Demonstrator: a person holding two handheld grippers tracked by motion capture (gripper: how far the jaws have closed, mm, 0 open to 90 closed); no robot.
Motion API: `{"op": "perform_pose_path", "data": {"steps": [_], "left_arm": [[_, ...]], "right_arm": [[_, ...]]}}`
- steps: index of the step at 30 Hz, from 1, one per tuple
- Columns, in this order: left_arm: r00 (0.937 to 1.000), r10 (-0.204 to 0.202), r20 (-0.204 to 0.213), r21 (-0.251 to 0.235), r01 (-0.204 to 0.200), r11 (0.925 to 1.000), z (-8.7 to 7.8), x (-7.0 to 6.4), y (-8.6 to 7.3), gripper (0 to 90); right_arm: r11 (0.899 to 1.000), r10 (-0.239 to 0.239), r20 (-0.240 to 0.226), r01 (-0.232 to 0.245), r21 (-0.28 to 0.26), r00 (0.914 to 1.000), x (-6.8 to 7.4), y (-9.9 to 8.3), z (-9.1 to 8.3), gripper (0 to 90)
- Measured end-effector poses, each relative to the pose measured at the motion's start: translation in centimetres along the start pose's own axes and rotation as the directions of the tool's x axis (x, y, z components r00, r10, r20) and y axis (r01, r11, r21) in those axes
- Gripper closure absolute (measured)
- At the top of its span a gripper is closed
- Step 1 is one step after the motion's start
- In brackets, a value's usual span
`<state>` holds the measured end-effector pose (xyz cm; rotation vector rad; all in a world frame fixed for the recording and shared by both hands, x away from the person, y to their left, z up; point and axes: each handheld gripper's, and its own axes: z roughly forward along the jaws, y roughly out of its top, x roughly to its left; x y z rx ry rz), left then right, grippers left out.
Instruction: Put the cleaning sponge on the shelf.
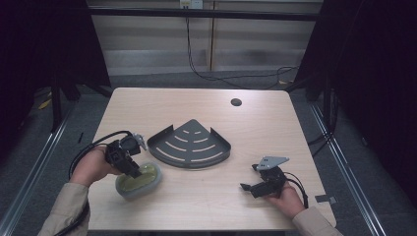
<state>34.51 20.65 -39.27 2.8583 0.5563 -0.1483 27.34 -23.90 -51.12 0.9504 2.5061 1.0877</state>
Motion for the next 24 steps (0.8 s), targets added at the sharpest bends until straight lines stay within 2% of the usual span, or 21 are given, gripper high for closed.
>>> {"op": "perform_pose_path", "data": {"steps": [7, 12, 24], "left_arm": [[0.9985, -0.055, -0.002, -0.019, 0.055, 0.9983, -0.7, 0.3, 0.2, 72.0], [0.9974, -0.071, -0.012, -0.013, 0.071, 0.9974, -1.0, 0.6, 0.4, 72.0], [0.9881, -0.151, -0.028, -0.021, 0.151, 0.9884, -2.1, 1.3, 0.6, 71.9]], "right_arm": [[1.000, 0.000, 0.000, 0.000, 0.000, 1.0000, 0.0, 0.0, 0.0, 13.0], [1.000, 0.000, -0.001, 0.000, 0.000, 1.0000, 0.0, 0.0, 0.0, 13.0], [1.000, 0.003, 0.000, -0.003, -0.001, 1.0000, 0.0, 0.0, 0.0, 13.0]]}}
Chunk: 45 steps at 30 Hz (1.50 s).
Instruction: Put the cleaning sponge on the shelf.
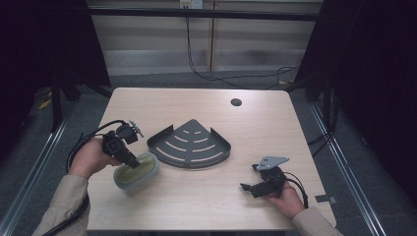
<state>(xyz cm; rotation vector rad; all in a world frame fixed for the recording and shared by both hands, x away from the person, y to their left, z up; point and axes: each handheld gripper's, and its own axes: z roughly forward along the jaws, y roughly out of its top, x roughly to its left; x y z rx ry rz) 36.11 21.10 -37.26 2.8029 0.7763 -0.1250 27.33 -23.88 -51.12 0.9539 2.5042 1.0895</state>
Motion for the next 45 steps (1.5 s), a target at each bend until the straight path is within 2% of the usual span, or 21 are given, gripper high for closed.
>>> {"op": "perform_pose_path", "data": {"steps": [15, 24, 26, 45], "left_arm": [[0.9984, -0.054, -0.016, -0.003, 0.054, 0.9985, -1.5, 0.7, 1.0, 72.0], [0.9982, -0.056, -0.021, 0.013, 0.056, 0.9983, -2.0, 1.0, 1.9, 72.0], [0.9977, -0.063, -0.022, -0.001, 0.063, 0.9980, -2.2, 1.1, 2.2, 72.0], [0.9968, -0.076, -0.026, -0.005, 0.076, 0.9971, -3.3, 1.5, 4.6, 72.0]], "right_arm": [[1.000, -0.003, 0.000, 0.003, -0.002, 1.0000, 0.0, 0.0, 0.0, 13.0], [1.000, -0.001, 0.000, 0.001, -0.001, 1.0000, 0.0, 0.0, 0.0, 13.0], [1.000, -0.002, 0.000, 0.002, -0.001, 1.0000, 0.0, 0.0, 0.0, 13.0], [1.000, -0.002, 0.000, 0.002, -0.001, 1.0000, 0.0, 0.0, 0.0, 13.0]]}}
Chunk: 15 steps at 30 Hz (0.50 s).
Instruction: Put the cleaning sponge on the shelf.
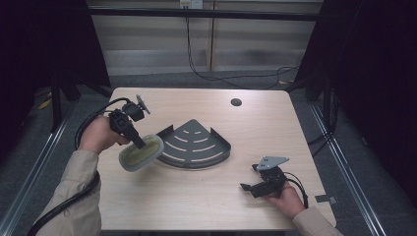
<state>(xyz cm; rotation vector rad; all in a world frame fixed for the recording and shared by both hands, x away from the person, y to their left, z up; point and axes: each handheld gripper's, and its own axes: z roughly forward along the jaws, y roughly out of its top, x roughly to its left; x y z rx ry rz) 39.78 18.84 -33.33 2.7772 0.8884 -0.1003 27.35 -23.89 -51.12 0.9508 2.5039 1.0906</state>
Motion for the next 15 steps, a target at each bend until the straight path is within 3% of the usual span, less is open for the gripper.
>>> {"op": "perform_pose_path", "data": {"steps": [15], "left_arm": [[0.9999, -0.006, -0.009, -0.007, 0.006, 1.0000, -0.4, 0.3, 1.6, 72.0]], "right_arm": [[1.000, -0.002, 0.001, 0.002, 0.001, 1.0000, 0.0, 0.0, 0.0, 13.0]]}}
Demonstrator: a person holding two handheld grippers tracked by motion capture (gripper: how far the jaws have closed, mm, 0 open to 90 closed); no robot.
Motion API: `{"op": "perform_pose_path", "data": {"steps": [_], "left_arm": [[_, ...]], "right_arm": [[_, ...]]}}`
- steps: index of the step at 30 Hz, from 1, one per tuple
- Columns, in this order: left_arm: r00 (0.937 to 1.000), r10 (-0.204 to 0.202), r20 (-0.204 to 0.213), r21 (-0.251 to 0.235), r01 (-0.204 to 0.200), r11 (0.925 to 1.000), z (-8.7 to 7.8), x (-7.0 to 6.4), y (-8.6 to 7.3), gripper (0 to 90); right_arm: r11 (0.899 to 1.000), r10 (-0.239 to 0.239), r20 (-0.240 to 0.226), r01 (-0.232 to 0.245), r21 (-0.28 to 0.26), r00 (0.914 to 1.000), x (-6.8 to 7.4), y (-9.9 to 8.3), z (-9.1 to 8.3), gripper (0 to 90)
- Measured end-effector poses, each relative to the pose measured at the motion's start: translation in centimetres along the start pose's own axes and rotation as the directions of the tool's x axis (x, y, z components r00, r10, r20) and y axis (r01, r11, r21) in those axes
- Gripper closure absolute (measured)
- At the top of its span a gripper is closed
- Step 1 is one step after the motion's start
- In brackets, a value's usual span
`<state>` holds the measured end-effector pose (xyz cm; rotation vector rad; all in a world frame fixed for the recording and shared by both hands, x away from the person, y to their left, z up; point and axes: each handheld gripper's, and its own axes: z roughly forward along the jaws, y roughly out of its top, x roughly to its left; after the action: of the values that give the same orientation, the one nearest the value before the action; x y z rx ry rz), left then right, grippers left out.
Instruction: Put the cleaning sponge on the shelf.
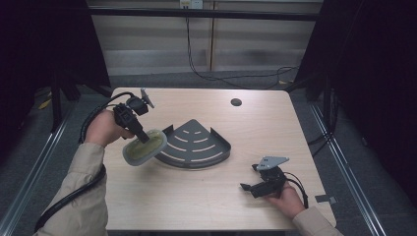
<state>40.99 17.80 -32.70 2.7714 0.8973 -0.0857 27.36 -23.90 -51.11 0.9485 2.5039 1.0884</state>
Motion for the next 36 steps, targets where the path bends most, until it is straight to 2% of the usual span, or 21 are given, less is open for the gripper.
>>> {"op": "perform_pose_path", "data": {"steps": [3, 4, 22, 27, 36], "left_arm": [[1.0000, 0.001, -0.001, 0.005, -0.001, 1.0000, 0.0, 0.1, 0.2, 72.0], [0.9999, -0.010, 0.000, 0.000, 0.010, 0.9999, 0.0, 0.0, 0.3, 72.0], [0.9999, -0.004, -0.010, 0.004, 0.004, 1.0000, -0.1, 0.3, 1.9, 72.0], [0.9997, -0.020, -0.016, -0.001, 0.020, 0.9998, -0.1, 0.5, 2.4, 72.1], [0.9996, -0.010, -0.028, -0.004, 0.010, 0.9999, 0.1, 0.5, 3.3, 72.0]], "right_arm": [[1.000, 0.001, -0.002, -0.001, 0.001, 1.0000, 0.0, 0.0, 0.0, 13.0], [1.000, 0.000, 0.000, 0.000, 0.000, 1.0000, 0.0, 0.0, 0.0, 13.0], [1.000, 0.001, -0.001, -0.001, 0.000, 1.0000, 0.0, 0.0, 0.0, 13.0], [1.000, 0.001, -0.002, -0.001, 0.001, 1.0000, 0.0, 0.0, 0.0, 13.0], [1.000, 0.003, -0.001, -0.003, 0.002, 1.0000, 0.0, 0.0, 0.0, 13.0]]}}
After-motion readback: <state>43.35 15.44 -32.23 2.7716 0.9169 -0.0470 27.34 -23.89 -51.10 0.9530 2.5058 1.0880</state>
